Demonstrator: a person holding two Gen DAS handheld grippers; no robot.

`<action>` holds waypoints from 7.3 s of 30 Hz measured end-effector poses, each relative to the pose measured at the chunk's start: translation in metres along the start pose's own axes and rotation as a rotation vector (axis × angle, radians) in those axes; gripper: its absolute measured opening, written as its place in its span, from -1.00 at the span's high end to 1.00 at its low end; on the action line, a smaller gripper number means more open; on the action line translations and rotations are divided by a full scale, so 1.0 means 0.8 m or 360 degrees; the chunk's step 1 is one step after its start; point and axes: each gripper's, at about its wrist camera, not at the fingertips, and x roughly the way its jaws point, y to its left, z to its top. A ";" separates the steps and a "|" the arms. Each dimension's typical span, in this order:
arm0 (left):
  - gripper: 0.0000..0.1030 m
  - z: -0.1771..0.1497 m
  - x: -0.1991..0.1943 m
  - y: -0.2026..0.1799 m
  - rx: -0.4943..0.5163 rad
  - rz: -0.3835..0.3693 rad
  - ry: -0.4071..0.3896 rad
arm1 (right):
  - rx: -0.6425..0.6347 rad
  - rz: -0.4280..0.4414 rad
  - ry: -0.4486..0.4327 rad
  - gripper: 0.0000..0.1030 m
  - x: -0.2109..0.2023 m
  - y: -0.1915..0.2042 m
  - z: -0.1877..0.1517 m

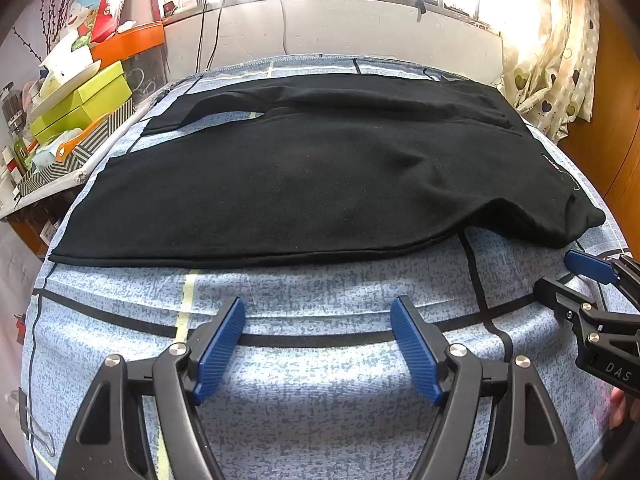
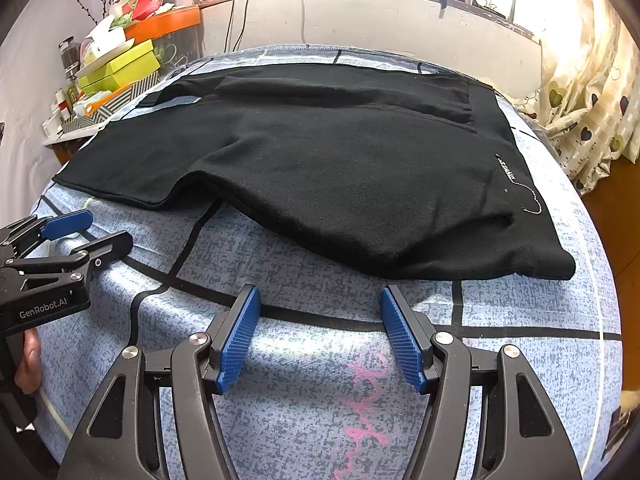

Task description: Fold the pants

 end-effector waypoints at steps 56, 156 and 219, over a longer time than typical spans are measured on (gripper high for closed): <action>-0.50 0.000 0.000 0.000 0.0003 0.0004 0.0000 | -0.0001 -0.0002 -0.0001 -0.22 0.001 0.001 0.000; -0.51 0.321 0.189 0.117 0.0076 0.0078 -0.0025 | -0.0546 0.0270 0.0013 -0.23 0.191 -0.116 0.343; 0.00 0.114 0.019 0.136 -0.0332 -0.0226 -0.0230 | -0.0233 0.0388 -0.0177 0.01 -0.010 -0.098 0.078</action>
